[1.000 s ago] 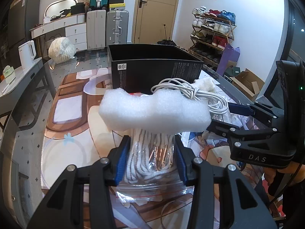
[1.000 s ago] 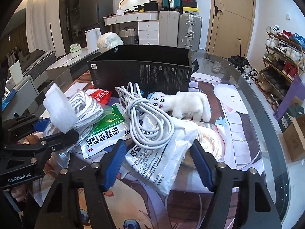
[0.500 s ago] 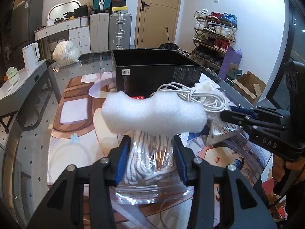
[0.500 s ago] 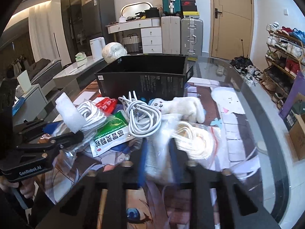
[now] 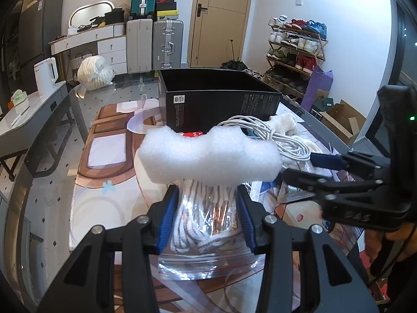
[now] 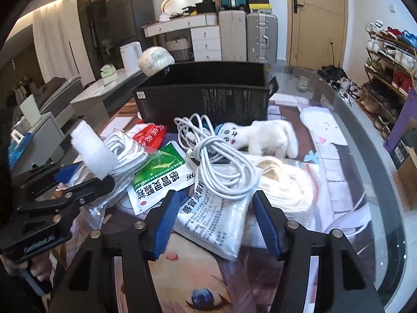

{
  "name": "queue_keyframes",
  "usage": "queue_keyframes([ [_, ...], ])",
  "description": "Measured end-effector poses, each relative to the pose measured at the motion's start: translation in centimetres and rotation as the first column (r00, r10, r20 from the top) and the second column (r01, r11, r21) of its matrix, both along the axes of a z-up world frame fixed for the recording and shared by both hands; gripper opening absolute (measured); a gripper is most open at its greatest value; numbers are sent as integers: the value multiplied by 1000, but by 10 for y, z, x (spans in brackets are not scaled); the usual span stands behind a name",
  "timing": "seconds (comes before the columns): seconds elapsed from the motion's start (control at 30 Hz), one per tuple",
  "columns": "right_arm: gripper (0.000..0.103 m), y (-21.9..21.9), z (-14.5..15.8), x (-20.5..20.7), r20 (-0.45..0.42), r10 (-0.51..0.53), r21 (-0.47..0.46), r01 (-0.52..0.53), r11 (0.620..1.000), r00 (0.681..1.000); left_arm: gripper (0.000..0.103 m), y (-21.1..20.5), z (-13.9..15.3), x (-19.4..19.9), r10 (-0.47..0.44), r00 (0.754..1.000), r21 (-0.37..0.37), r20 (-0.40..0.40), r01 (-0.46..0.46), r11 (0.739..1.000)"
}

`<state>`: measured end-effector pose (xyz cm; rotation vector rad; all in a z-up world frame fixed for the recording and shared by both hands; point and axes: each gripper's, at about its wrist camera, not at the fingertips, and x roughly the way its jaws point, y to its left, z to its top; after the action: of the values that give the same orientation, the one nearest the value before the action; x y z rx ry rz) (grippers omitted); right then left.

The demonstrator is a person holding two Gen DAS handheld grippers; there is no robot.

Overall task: Organize soft objects
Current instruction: 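Lift the bagged rope with the left gripper while the right gripper lifts the printed bag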

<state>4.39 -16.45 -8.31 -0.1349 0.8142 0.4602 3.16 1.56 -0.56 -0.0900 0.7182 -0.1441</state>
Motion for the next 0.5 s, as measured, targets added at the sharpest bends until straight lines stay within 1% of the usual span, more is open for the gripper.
queue_keyframes([
  [0.1,60,9,-5,2,18,-10,-50,11,999,1000,43,1,0,0,2,1000,4,4,-2,1000],
  [0.2,59,16,-12,1,30,13,-99,-10,995,999,43,1,0,0,4,1000,0,7,-4,1000],
  [0.23,56,15,-13,0,35,18,-103,-14,995,999,43,1,0,0,5,1000,-2,8,-5,1000],
  [0.27,53,14,-14,-1,38,24,-100,-20,995,999,43,1,-1,1,6,1000,-4,8,-6,1000],
  [0.3,46,12,-14,-1,30,35,-90,-32,995,999,43,1,-1,0,7,1000,-4,10,-7,1000],
  [0.4,36,6,-13,-5,23,60,-63,-59,996,998,43,1,1,-1,9,1000,-5,18,-9,1000],
  [0.43,33,4,-11,-8,30,69,-48,-68,997,997,43,1,1,-1,11,1000,-5,20,-11,1000],
  [0.5,32,-2,-7,-13,47,89,-18,-88,996,995,43,1,3,-2,13,1000,-10,28,-13,1000],
])
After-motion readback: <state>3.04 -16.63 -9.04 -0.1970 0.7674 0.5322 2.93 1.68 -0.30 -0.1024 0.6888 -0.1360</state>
